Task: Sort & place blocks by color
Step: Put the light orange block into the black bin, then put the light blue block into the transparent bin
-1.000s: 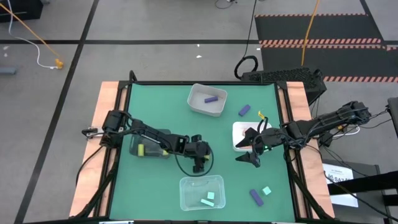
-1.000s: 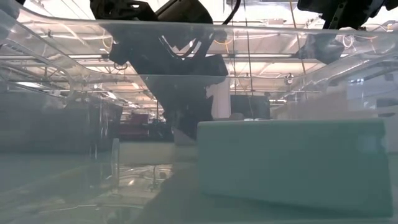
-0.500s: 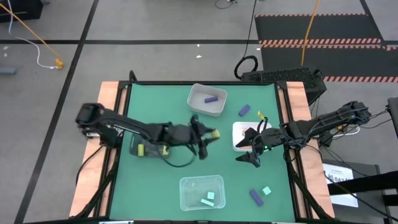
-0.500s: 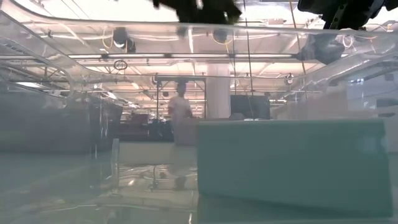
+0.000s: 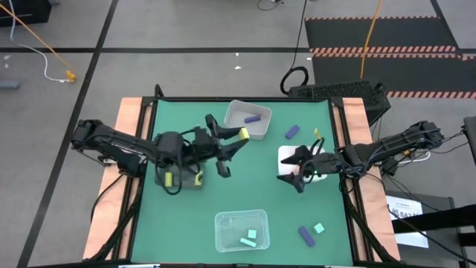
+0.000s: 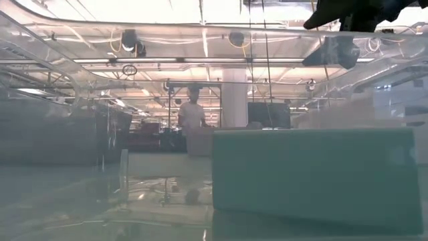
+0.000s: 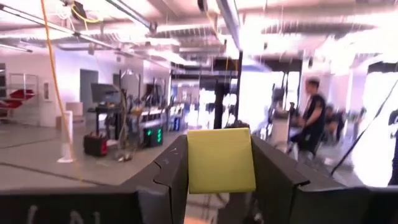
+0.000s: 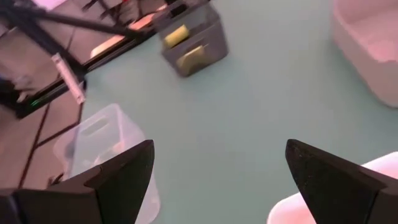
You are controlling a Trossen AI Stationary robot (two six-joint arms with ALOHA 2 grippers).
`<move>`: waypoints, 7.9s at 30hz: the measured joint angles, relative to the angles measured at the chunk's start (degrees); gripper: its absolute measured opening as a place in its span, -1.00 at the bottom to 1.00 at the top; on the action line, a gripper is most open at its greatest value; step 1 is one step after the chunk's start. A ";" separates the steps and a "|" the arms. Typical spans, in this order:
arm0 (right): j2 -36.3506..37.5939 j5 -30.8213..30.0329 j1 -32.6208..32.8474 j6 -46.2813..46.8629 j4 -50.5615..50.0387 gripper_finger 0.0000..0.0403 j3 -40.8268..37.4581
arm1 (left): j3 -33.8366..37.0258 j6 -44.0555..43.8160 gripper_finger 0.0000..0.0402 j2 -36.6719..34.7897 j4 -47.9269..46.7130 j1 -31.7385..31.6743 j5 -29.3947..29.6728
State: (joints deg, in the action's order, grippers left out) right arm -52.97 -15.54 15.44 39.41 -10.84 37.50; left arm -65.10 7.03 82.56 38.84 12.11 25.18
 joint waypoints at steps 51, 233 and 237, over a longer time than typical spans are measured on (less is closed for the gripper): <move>0.00 -15.36 -0.15 4.81 6.31 0.75 0.00 | 9.93 -73.66 -0.33 -2.11 -107.61 0.61 -12.36; -13.16 4.53 1.05 2.78 37.12 -0.41 0.04 | -5.31 -42.85 0.27 -2.09 -55.75 -2.50 -8.05; -18.31 1.49 4.75 8.90 40.64 -0.40 0.02 | -5.30 -44.91 0.27 -2.09 -55.93 -2.46 -8.25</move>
State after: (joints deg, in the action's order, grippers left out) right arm -71.28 -14.05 20.19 48.31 29.81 37.52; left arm -70.40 -37.88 80.47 -17.09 9.64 16.93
